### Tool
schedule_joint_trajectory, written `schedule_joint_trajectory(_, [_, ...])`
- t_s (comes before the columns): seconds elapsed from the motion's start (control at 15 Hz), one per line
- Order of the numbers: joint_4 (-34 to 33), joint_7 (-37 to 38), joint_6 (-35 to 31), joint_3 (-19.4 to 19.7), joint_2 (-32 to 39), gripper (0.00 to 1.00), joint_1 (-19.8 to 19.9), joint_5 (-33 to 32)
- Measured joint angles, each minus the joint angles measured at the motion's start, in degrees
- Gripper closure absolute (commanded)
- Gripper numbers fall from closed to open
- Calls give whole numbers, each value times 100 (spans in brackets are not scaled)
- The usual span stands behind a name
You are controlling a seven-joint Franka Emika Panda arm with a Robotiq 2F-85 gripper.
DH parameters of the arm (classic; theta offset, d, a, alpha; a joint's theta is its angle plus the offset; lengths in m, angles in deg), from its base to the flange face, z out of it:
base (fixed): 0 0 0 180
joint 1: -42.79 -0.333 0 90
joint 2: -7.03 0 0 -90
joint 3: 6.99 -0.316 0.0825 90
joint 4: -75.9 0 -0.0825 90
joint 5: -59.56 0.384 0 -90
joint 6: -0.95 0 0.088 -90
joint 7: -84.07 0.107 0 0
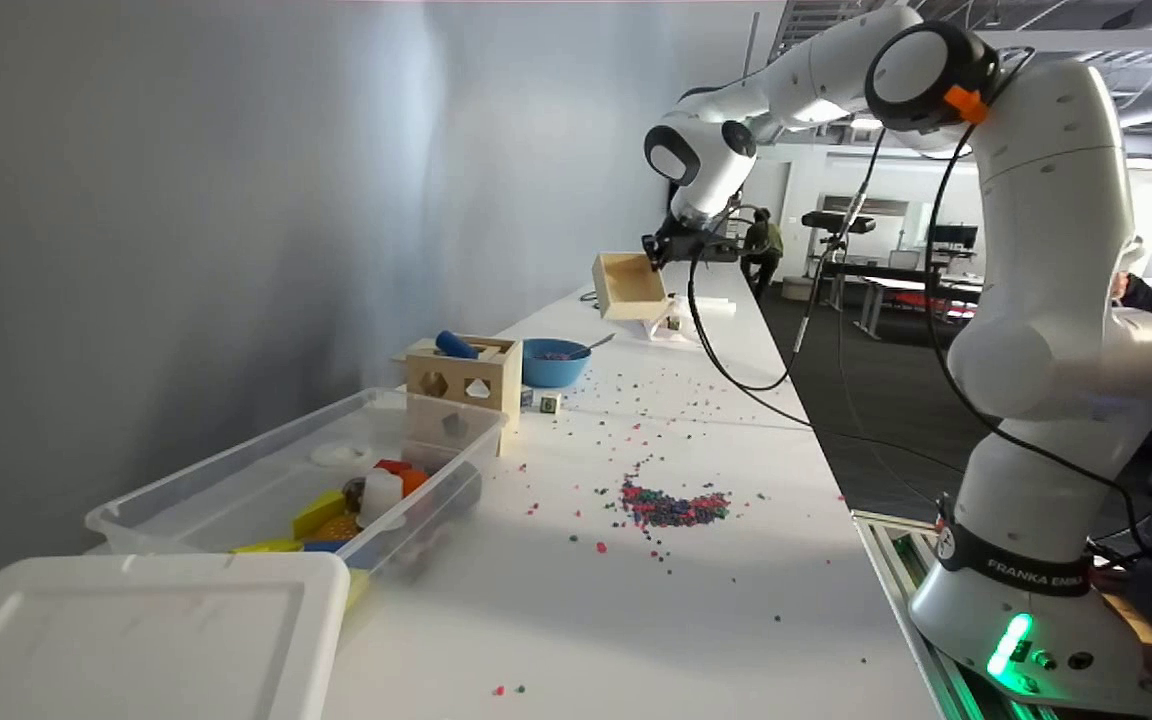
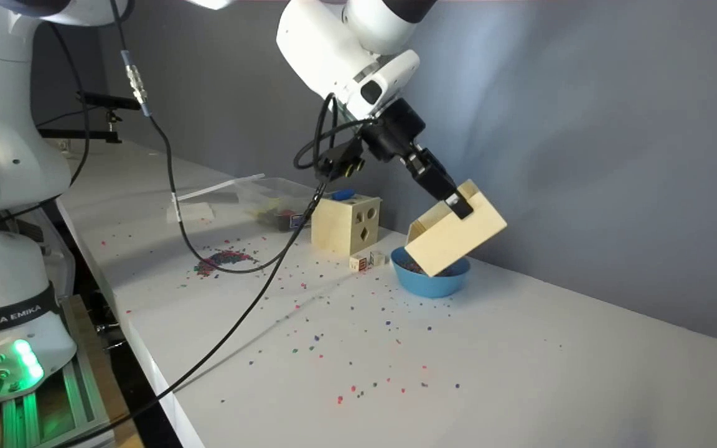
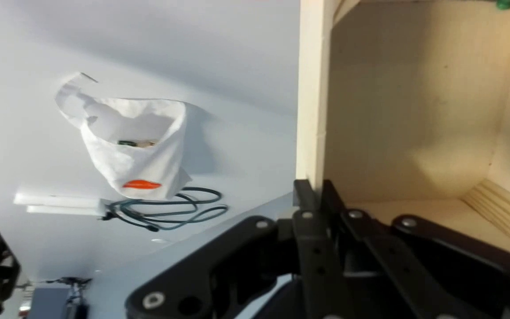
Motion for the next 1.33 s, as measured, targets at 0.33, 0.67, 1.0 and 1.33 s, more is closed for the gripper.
schedule_joint_trajectory(0.33, [-635, -1763, -240, -1919, 78, 93, 1030, 788])
schedule_joint_trajectory(0.67, [-848, -2073, -316, -2184, 242, 98, 1225, 808])
schedule_joint_trajectory(1.0, [-902, -2019, -183, -2219, 305, 98, 1109, 766])
schedule_joint_trajectory(1.33, [-1218, -2249, -318, -3548, 594, 98, 1190, 548])
